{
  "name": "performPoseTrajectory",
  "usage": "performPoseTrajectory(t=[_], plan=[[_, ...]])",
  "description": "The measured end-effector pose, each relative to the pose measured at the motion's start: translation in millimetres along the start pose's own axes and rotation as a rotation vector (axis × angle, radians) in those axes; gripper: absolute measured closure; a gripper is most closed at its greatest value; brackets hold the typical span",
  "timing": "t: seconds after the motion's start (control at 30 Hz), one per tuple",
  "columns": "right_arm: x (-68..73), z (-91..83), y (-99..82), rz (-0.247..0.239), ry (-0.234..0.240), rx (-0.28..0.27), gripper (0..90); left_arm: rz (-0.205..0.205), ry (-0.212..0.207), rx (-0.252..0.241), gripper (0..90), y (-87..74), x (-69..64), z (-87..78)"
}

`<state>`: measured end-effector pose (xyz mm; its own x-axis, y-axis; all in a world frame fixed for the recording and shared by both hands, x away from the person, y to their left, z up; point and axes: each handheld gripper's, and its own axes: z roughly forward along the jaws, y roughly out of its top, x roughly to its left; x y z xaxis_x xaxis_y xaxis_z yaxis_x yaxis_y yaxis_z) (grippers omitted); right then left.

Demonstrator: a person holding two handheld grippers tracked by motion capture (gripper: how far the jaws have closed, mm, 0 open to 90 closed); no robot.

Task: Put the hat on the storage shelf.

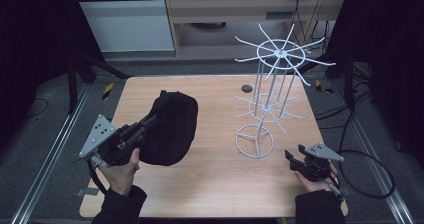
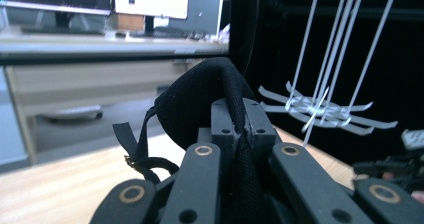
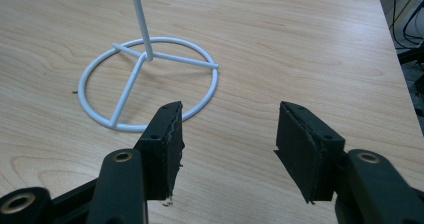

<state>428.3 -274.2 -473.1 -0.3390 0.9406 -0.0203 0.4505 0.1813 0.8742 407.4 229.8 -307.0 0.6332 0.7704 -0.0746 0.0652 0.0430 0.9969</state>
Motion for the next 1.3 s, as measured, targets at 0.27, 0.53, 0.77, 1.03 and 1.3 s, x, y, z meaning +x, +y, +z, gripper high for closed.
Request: performPoseTrajectory(t=[0.27, 0.53, 0.77, 1.03, 1.3], plan=[[-0.9, 1.0, -0.4, -0.008, -0.005, -0.004, 43.5, 0.021, -0.045, -0.085, 85.9, 27.8, -14.8, 10.2], [-1.0, 2.0, -0.6, -0.002, 0.001, 0.0, 43.2, 0.012, -0.104, -0.175, 85.9, 54.4, -28.2, 18.8], [-1.7, 2.7, -0.8, -0.009, -0.001, -0.001, 43.1, 0.011, -0.145, -0.24, 85.9, 74.4, -37.6, 23.7], [-1.1, 3.2, -0.8, -0.004, 0.002, 0.003, 43.0, 0.024, -0.164, -0.27, 85.9, 95.4, -44.8, 21.8], [-1.2, 3.7, -0.8, -0.004, 0.002, 0.004, 43.0, 0.042, -0.169, -0.246, 85.9, 121.3, -46.5, 23.1]])
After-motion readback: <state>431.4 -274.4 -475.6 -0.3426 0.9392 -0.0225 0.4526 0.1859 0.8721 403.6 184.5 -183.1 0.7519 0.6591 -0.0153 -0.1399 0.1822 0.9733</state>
